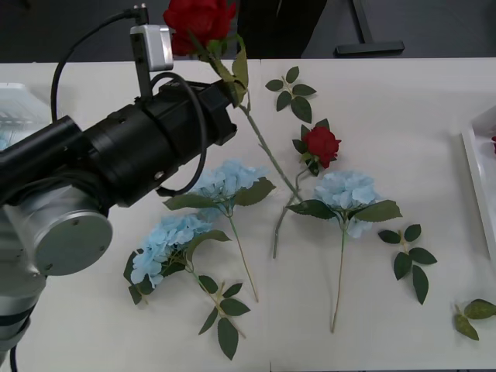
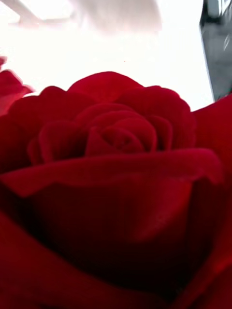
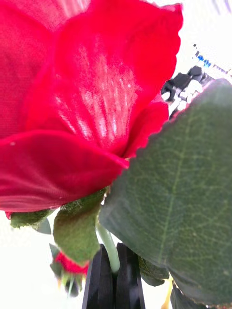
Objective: Place the red flowers into the right box and the blue flowers into the left box. If a person shows an open palm, hand one flower to the person first, then continue sorting.
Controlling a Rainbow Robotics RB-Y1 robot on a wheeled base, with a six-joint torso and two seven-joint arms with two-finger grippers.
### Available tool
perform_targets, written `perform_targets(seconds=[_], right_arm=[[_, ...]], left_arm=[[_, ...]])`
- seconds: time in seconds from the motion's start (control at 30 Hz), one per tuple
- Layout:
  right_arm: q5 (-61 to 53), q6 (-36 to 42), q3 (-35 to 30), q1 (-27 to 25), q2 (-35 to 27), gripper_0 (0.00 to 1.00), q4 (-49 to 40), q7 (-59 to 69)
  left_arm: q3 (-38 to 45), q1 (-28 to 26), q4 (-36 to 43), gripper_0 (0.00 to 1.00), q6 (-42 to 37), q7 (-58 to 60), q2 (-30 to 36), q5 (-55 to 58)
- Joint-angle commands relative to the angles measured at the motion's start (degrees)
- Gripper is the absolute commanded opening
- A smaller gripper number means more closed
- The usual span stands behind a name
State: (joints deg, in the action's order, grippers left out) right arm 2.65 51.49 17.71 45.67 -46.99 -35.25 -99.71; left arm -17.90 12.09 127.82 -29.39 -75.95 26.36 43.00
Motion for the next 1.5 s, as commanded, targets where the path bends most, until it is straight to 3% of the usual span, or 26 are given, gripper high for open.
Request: perform_targets(seconds=[0.03,0.13,0.17,0.2,0.3,0.43,0.57,0.83,1.13,1.33,1.5], right_arm=[[-2.04,-1.13,-0.22,2.23,2.08,0.0,1.76,3.99],[-3.0,-2.19,-0.22,2.23,2.43,0.03,2.56,4.17],[-3.18,-2.45,-0.22,2.23,2.43,0.12,2.73,4.17],[-3.88,-3.33,-0.4,2.23,2.43,0.29,3.08,4.17],[-4.23,-3.94,-0.49,2.23,2.08,0.5,3.17,3.99],[-6.34,-3.77,-0.93,2.58,1.02,0.68,2.38,1.97],[-14.25,-1.75,-2.6,3.64,-1.26,0.76,1.24,-4.97],[-35.61,13.28,-7.87,4.69,-6.97,0.83,-9.22,-18.33],[-64.09,33.06,-8.04,2.76,-10.67,0.85,-25.57,-32.92],[-84.39,35.96,-8.13,-5.41,-12.78,0.87,-40.42,-32.92],[-95.82,38.51,-8.04,-8.58,-12.78,0.87,-43.76,-27.47]], left_arm=[[-4.6,6.45,-5.13,0.0,5.49,4.94,-4.38,-3.8],[-7.15,9.35,-9.34,0.0,8.21,4.94,-6.49,-6.53],[-7.5,9.79,-10.05,0.0,8.83,4.94,-6.84,-6.88],[-8.55,11.02,-11.98,0.0,10.15,4.94,-7.72,-7.32],[-10.49,13.4,-15.76,0.0,13.22,4.59,-9.13,-7.76],[-11.63,15.33,-18.49,0.0,15.51,4.41,-10.62,-8.02],[-12.24,15.77,-18.84,0.0,15.51,4.5,-11.77,-8.2],[-12.24,15.77,-18.84,0.0,15.51,4.5,-11.77,-8.2],[-12.24,15.77,-18.84,0.0,15.51,4.5,-11.77,-8.2],[-12.24,15.77,-18.84,0.0,15.51,4.5,-11.77,-8.2],[-12.24,15.77,-18.84,0.0,15.51,4.5,-11.77,-8.2]])
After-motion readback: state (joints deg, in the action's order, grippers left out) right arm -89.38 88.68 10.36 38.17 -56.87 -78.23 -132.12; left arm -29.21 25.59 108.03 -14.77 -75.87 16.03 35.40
